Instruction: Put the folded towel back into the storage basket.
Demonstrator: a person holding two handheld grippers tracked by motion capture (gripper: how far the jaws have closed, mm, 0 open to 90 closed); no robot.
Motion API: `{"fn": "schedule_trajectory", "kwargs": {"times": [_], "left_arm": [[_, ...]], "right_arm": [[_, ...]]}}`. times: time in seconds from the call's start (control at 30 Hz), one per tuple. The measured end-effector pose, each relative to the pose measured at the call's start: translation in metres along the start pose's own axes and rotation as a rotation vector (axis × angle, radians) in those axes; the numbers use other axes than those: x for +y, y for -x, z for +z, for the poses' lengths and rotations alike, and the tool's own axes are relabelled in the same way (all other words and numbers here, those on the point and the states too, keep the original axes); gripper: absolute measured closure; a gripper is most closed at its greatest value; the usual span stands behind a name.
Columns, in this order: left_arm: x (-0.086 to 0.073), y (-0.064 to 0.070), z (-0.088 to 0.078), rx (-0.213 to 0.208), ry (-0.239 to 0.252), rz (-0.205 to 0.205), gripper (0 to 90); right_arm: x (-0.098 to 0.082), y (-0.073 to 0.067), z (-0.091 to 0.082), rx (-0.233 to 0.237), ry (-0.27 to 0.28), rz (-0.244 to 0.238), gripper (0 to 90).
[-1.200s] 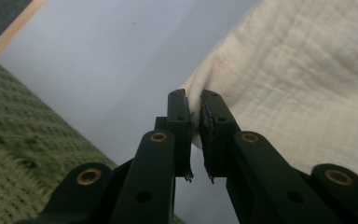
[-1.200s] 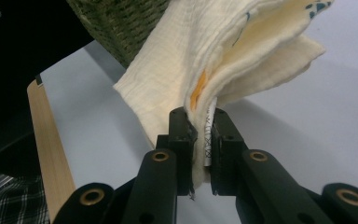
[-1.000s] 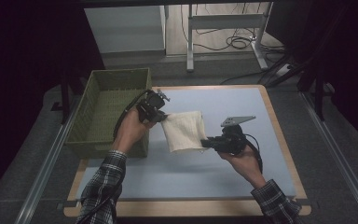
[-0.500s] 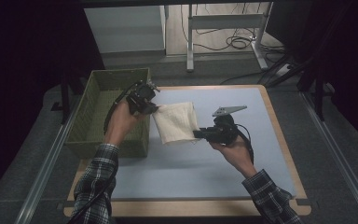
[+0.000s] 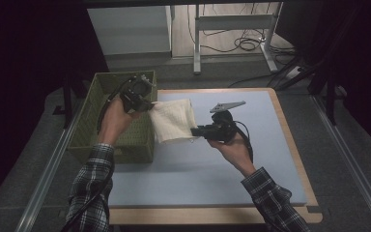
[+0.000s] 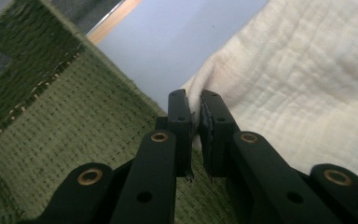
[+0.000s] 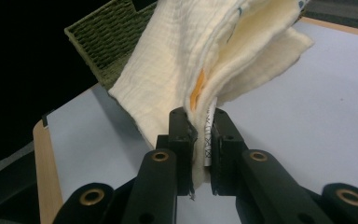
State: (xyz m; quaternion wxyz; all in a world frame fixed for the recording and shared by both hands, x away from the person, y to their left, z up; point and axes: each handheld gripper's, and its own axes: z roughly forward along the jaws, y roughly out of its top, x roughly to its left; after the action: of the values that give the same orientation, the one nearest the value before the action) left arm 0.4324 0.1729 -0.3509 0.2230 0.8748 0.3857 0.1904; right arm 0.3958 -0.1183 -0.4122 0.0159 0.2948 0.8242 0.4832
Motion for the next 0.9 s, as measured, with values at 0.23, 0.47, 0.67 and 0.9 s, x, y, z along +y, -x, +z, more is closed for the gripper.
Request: {"fn": "schedule_trajectory", "kwargs": {"times": [0.23, 0.47, 0.67, 0.9], "left_arm": [[-0.009, -0.014, -0.011, 0.035, 0.005, -0.027, 84.2], [-0.020, -0.028, -0.022, 0.073, 0.012, -0.056, 84.4], [-0.030, -0.039, -0.028, 0.111, 0.002, -0.076, 84.3], [-0.045, -0.053, -0.031, 0.154, -0.007, -0.110, 84.4]], "right_arm": [[0.013, -0.007, 0.014, 0.015, 0.008, -0.007, 81.0], [0.024, -0.017, 0.031, 0.024, 0.013, -0.021, 81.0], [0.033, -0.025, 0.048, 0.040, 0.025, -0.020, 81.0], [0.041, -0.035, 0.070, 0.049, 0.030, -0.011, 81.0]]}}
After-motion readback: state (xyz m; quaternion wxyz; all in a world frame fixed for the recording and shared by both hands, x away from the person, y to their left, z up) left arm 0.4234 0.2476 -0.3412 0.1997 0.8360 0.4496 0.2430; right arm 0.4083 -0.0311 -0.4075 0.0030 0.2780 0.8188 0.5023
